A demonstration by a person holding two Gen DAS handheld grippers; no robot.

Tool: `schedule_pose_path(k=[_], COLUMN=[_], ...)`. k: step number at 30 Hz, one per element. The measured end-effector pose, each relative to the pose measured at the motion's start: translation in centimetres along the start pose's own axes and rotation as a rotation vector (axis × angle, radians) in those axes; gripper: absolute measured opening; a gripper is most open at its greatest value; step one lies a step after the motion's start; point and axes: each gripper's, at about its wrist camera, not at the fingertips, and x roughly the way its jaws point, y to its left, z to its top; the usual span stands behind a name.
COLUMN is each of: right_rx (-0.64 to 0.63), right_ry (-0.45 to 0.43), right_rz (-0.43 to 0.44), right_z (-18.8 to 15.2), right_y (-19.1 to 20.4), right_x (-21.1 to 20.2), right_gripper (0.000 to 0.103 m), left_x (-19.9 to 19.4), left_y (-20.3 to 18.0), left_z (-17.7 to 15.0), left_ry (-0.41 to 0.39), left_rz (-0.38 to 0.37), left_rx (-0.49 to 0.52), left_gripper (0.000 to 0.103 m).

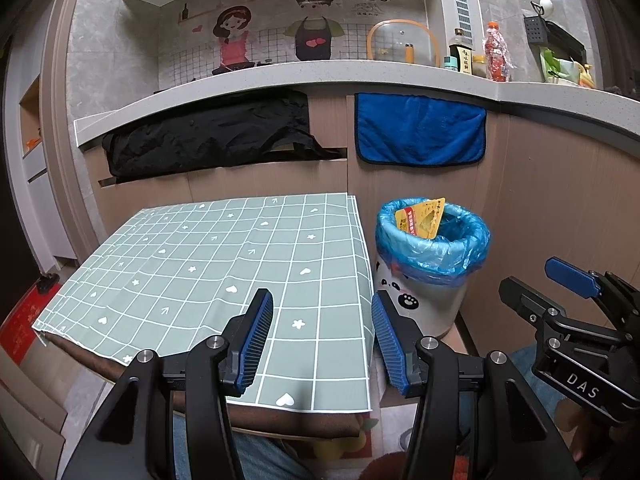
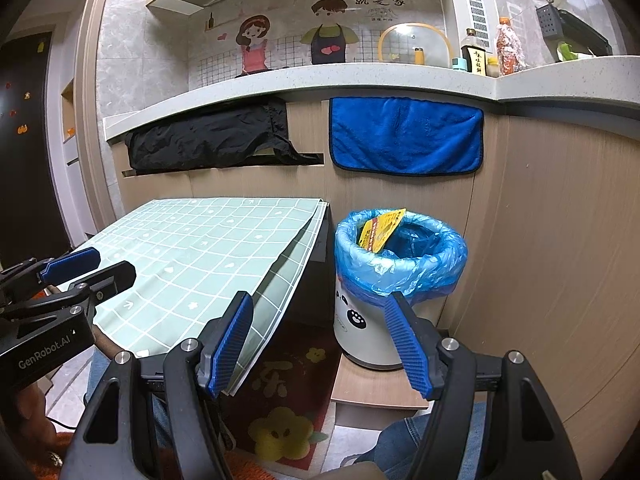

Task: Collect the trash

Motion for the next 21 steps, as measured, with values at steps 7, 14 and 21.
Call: schedule_pose_path(k=[7,14,21], right_rx=[0.003,0.005,0.007], right_ry=[-0.008,-0.010,-0.010], right_rz=[-0.014,-0.020,-0.018], right_z=[0.02,0.00,0.01], right_y=[0.48,0.54,0.46], right_x=[-0.48,-0.62,-0.62], right_gripper=[0.066,0.066,0.066], left_x=[-0.02,0.01,0.00], left_y=[-0.02,-0.08,-0.26], left_z=[0.01,-0.03,-0.03], left_ry=[0.001,-0.002,-0.001], left_rz=[-0.001,-0.003,-0.001], left_rx=[0.002,0.005,0.003], left_gripper=[0.052,0.052,0.052])
